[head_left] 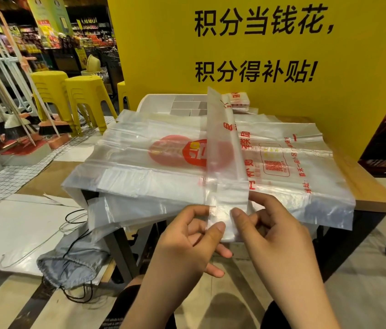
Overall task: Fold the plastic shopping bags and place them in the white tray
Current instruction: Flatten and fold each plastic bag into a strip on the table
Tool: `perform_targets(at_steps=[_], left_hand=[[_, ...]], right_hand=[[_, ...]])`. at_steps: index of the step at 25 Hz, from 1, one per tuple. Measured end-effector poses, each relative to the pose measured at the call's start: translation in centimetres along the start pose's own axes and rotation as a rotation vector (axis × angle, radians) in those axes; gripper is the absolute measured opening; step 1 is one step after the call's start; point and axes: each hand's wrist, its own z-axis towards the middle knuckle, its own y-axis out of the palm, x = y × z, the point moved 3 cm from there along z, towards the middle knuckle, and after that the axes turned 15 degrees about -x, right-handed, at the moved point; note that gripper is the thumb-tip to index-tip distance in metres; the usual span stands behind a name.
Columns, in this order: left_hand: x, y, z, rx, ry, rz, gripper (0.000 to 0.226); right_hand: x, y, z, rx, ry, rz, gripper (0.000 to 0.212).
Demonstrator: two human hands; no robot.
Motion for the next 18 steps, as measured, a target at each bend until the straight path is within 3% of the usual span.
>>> perform_targets(at_steps=[4, 7, 13, 18], left_hand=[[0.1, 0.4, 0.1, 0.045, 0.047, -0.039, 0.027], [0.2, 0.5, 0.3, 0.069, 0.072, -0.071, 0.031], [0.0, 1.3, 0.1, 0.127, 0.140, 0.057, 0.044], [-0.8, 1.5, 0.4, 0.117, 0.113, 0.118, 0.027]], right_hand=[[0.2, 0.4, -1.0, 0.149, -0.031, -0.182, 0.045], [0.8, 0.6, -2.0, 0.123, 0.002, -0.193, 0.057], [1.6, 2.0, -1.6, -0.037, 0.063, 0.271, 0.051], [1.5, 2.8, -1.6, -0.007, 0.077, 0.501, 0.051]])
